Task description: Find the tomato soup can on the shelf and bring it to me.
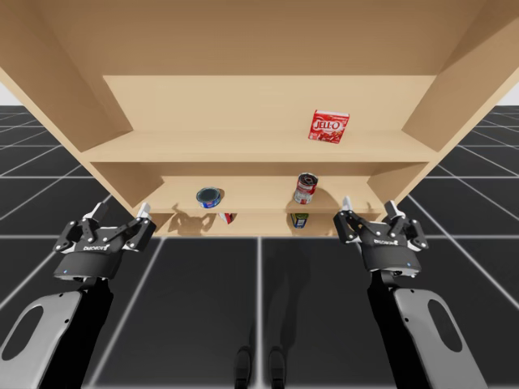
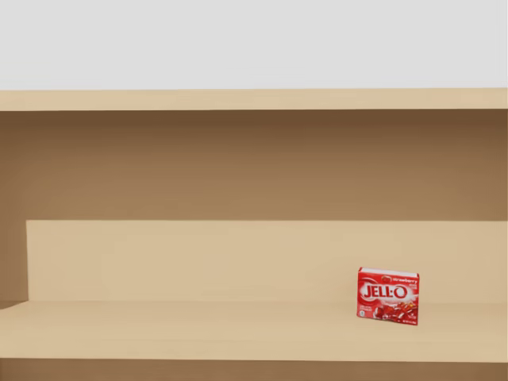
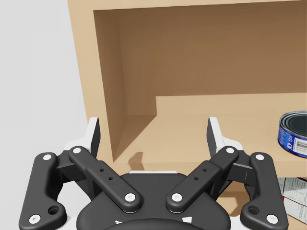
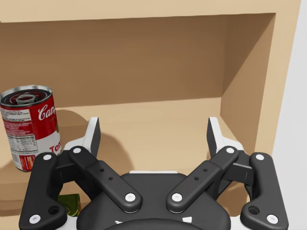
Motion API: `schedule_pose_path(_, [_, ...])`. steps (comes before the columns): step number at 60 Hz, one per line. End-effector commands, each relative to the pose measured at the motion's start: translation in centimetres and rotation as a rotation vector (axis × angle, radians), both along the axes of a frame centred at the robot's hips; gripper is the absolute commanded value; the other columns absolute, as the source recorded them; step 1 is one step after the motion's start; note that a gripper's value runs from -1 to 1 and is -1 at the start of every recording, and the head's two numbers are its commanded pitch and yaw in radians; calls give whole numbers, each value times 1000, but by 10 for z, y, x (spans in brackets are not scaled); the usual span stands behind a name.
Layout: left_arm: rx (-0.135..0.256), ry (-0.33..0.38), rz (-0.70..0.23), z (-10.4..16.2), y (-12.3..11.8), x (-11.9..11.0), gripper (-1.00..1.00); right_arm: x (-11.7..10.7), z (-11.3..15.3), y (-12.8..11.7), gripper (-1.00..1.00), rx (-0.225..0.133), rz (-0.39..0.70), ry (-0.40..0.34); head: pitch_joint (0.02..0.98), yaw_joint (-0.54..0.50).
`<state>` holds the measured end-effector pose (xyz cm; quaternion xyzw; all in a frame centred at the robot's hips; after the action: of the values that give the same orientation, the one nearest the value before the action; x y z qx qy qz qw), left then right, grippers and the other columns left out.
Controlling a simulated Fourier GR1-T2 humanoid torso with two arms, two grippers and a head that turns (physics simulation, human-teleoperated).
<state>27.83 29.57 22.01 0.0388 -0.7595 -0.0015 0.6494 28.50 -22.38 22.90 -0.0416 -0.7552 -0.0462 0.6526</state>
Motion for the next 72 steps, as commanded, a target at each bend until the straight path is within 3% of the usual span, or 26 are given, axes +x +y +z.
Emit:
schedule_pose_path(1, [0, 0, 0, 0, 0, 0, -1000, -2, 0, 1, -1000, 17, -38, -19, 50, 20])
schedule_pose_path(4, [0, 0, 0, 0, 0, 0, -1000, -1, 0, 1, -1000, 0, -6, -25, 52, 20])
schedule_pose_path(6, [-1, 0, 0, 0, 0, 0, -1000, 0, 0, 1, -1000, 8, 8, -20, 55, 19])
schedule_pose_path(10, [-1, 0, 0, 0, 0, 0, -1000, 2, 0, 0, -1000, -33, -35, -1, 71, 18])
schedule_pose_path(12, [-1, 0, 0, 0, 0, 0, -1000, 2, 0, 0, -1000, -17, -19, -1, 88, 19])
schedule_pose_path(29, [-4, -1, -1, 0, 1, 0, -1000, 1, 1, -1, -1000, -15, -24, 1, 295, 8])
schedule_pose_path(38, [3, 1, -10, 0, -1, 0, -1000, 2, 1, -2, -1000, -15, -25, 6, 435, -82])
schedule_pose_path(48, [9, 4, -14, -1, -2, 0, -1000, 2, 1, -2, -1000, -29, -28, 8, 530, -204])
schedule_pose_path(59, [9, 6, -14, -2, -3, 1, -1000, -1, 3, 6, -1000, -17, 13, 16, 554, -238])
schedule_pose_path(62, [8, 6, -12, -2, -3, 1, -1000, -3, 4, 10, -1000, -28, 20, 13, 556, -232])
schedule_pose_path(72, [4, 7, -12, -2, -2, 1, -1000, -14, 21, 27, -1000, 23, 114, 38, 563, -218])
